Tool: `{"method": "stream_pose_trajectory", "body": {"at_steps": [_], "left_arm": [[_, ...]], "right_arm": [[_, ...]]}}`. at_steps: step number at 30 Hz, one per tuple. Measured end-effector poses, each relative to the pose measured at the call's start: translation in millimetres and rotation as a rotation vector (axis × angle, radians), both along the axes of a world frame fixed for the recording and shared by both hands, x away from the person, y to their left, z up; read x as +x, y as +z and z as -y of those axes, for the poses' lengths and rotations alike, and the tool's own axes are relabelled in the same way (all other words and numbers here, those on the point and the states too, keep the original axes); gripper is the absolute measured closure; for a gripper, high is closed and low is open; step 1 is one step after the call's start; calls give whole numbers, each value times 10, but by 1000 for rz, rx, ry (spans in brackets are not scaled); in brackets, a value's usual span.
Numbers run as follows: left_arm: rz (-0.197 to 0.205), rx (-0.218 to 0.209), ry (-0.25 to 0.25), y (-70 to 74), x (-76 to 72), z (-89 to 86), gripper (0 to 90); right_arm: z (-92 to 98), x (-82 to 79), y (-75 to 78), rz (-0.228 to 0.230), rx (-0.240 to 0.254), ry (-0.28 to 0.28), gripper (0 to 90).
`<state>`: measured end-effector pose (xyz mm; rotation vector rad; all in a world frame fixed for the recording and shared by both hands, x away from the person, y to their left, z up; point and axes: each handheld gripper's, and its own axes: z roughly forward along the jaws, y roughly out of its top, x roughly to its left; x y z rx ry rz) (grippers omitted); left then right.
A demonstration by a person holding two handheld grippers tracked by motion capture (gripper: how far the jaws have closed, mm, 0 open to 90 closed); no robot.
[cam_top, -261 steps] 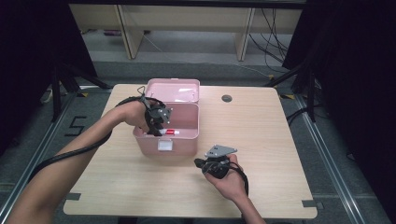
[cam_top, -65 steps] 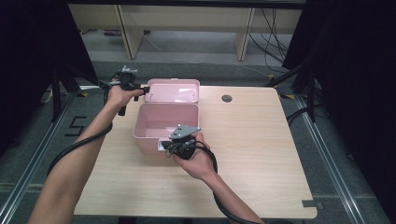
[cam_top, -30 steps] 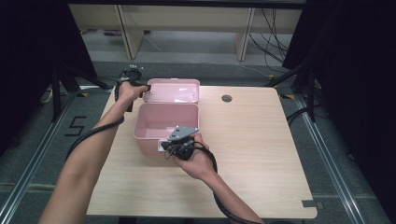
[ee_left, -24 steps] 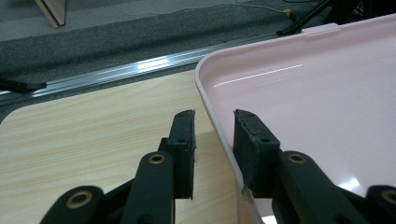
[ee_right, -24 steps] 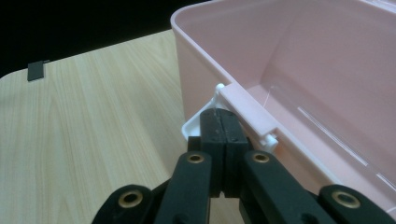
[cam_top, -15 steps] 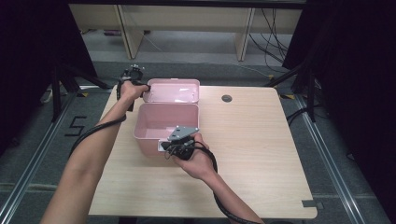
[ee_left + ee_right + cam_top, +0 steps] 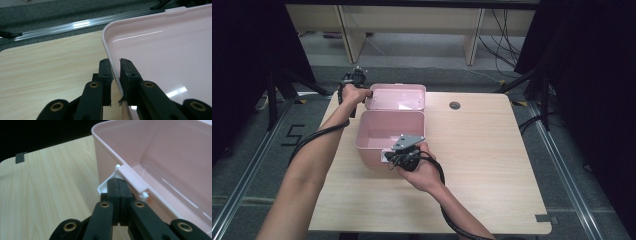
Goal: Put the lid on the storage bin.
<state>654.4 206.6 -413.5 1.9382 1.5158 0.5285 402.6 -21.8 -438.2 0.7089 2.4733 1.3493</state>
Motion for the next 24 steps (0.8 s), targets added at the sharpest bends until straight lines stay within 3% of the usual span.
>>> {"method": "stream_pose_trajectory", "body": {"at_steps": [9,14,18,22,24], "left_arm": [[-4,-22,66,109,-32,65,843],[1,-39,73,188,-56,97,854],[0,-39,77,230,-67,102,859],[5,-48,86,248,-74,103,864],[26,-54,71,242,-68,89,864]], "right_arm": [[10,10,13,-11,-16,11,900],[4,-3,11,-21,-19,18,900],[5,1,3,7,-25,31,900],[4,-4,5,-14,-18,24,900],[-1,11,-7,4,-11,29,900]]}}
